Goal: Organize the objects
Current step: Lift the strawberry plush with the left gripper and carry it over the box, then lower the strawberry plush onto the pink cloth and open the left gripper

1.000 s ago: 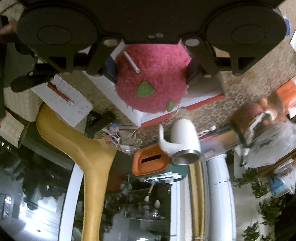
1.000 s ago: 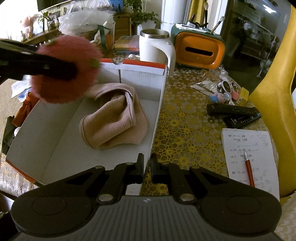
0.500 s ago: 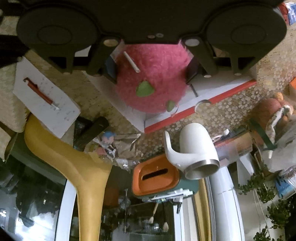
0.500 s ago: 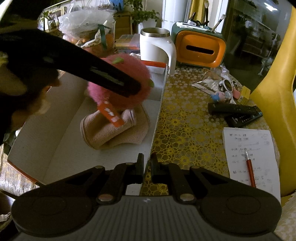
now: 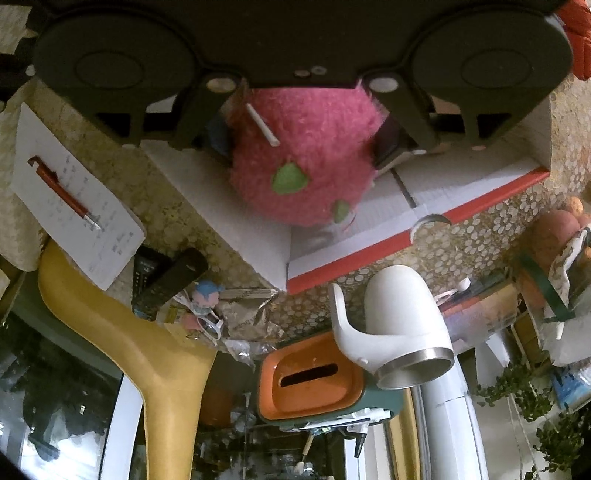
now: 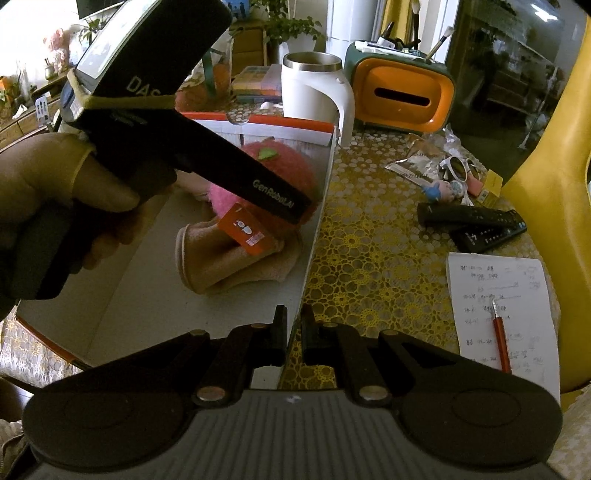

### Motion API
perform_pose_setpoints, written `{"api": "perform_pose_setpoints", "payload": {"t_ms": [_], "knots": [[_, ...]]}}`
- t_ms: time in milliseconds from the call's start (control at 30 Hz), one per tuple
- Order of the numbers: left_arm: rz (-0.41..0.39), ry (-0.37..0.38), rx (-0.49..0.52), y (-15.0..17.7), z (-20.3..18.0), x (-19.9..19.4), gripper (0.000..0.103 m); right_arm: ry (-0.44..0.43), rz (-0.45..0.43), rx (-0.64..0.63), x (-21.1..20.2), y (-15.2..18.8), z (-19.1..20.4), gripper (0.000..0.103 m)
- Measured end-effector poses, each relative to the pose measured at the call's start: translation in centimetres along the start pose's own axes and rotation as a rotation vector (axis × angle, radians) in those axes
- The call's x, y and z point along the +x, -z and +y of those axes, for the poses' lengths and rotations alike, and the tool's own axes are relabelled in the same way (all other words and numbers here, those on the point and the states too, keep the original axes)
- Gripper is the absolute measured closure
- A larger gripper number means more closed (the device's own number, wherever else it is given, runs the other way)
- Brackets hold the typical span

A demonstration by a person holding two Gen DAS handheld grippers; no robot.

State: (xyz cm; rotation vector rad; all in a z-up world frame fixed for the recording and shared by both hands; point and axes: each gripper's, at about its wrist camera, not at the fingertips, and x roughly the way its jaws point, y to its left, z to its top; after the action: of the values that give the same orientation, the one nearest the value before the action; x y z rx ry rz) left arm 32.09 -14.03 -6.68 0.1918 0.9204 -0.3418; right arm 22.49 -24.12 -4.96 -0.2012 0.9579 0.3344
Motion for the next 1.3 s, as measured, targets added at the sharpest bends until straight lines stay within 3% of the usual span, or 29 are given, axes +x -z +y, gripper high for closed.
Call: {"api": "perform_pose_setpoints", "payload": {"t_ms": [300, 600, 967, 1300], "knots": [[-0.028, 0.011, -0.017, 0.3, 0.9, -2.1, 0.012, 0.002, 0.0, 0.003, 0.0, 0.0, 0.0, 0.096], [-0.072, 0.024, -0.039, 1.3, 3.2, -6.8, 0.009, 0.018, -0.002, -0.008, 0.0, 0.0, 0.2, 0.096], [-0.126, -0.064, -0.091, 4.0, 9.3, -13.1, 0.008, 0.054, -0.021, -0.045, 0.0, 0.3, 0.7, 0.096], [-0.127, -0.134, -0.168, 8.0, 14.3, -16.2, 0.001, 0.069, -0.025, -0.05, -0.2, 0.4, 0.6, 0.096]]}}
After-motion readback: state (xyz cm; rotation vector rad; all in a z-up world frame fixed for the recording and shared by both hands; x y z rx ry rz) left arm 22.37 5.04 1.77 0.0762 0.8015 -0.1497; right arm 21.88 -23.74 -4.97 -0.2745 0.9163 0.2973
